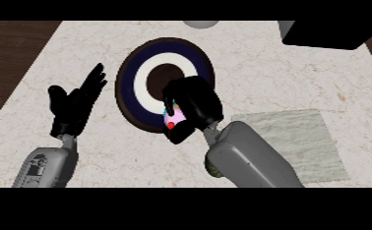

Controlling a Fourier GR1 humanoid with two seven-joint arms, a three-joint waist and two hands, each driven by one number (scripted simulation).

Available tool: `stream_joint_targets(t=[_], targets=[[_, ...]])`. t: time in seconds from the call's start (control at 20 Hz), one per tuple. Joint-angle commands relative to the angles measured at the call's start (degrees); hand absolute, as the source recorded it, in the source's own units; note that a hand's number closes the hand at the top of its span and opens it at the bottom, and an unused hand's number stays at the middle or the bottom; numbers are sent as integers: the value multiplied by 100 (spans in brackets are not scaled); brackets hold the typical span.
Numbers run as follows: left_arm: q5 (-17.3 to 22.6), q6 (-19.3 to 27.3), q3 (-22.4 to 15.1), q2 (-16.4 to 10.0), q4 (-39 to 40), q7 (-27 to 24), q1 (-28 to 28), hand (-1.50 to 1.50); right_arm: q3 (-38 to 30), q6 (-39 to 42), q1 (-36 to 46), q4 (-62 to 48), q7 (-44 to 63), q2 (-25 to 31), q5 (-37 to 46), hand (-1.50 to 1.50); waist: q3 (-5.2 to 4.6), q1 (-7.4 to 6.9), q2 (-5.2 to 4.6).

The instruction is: Pick the cupcake from the placemat and place it in the plate

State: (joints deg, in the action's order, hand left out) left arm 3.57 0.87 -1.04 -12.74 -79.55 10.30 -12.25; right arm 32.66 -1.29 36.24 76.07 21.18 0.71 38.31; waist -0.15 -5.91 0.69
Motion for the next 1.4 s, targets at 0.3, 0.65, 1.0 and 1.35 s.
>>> stream_joint_targets(t=[0.3,0.65,1.0,1.35], targets=[[-5,38,134,-61,175,-8,-73,0,995,-2439,1335,514,3488,-71,1356,150,-11,205,14],[34,-82,263,-194,200,-171,-10,0,1262,-3503,1898,-10,5029,-70,1347,150,3,267,-83],[-17,31,335,-171,146,-205,12,0,941,-3951,1858,-833,4726,-69,1248,150,10,340,-104],[67,-12,435,-186,6,2,32,0,963,-3983,1490,-1698,3982,-69,863,150,14,458,-89]])
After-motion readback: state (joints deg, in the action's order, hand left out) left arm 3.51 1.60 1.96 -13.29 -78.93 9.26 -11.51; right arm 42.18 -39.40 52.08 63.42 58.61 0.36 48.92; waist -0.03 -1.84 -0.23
